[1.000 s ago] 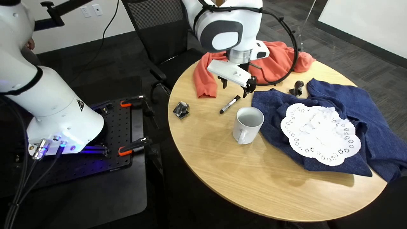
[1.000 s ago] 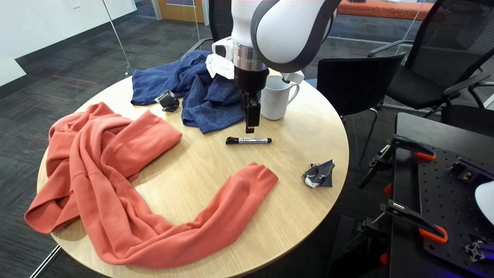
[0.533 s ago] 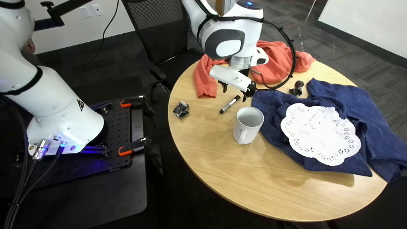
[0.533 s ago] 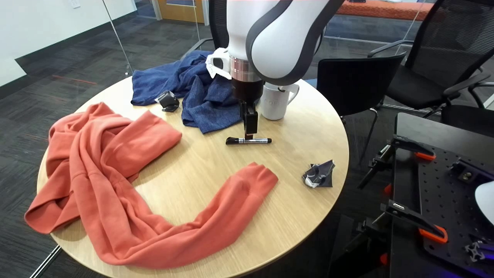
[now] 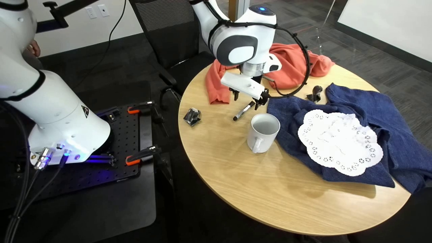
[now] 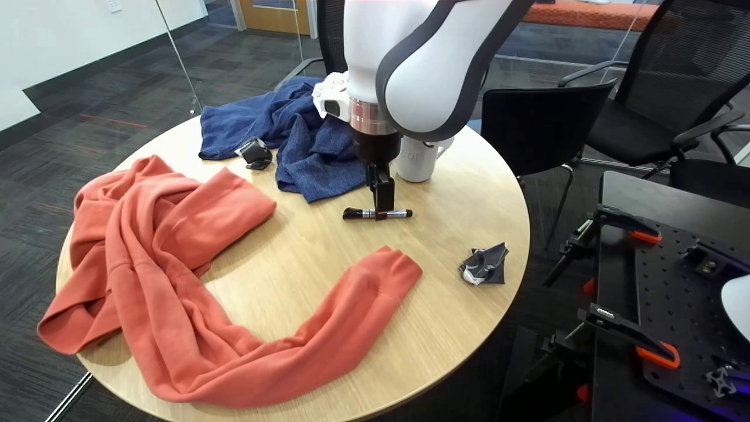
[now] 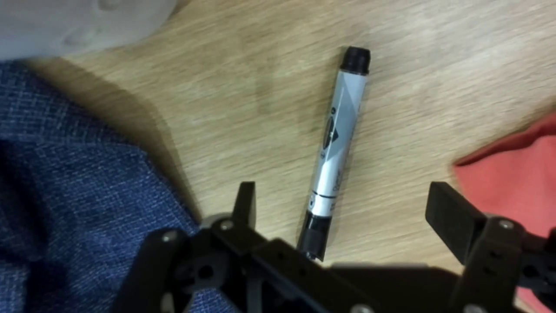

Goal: Move the marker to the left.

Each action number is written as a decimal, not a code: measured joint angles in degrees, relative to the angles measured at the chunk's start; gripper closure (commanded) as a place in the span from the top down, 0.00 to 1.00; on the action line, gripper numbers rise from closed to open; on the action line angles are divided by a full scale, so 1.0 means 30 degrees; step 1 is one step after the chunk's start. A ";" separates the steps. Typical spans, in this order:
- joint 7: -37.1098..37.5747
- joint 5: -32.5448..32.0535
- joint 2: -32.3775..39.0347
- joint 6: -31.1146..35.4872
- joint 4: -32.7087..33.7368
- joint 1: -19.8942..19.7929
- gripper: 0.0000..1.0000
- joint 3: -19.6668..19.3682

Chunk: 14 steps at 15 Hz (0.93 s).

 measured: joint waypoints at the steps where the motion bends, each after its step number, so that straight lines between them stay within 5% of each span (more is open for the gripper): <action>1: 0.0000 -0.0043 0.0090 0.0005 0.0000 0.0000 1.00 0.0047; 10: 0.0000 -0.0097 0.0772 0.0056 0.0216 -0.0240 1.00 0.0220; 11: 0.0000 -0.0097 0.0871 0.0057 0.0286 -0.0280 0.75 0.0226; 14: 0.0000 -0.0097 0.1190 0.0057 0.0504 -0.0417 0.58 0.0301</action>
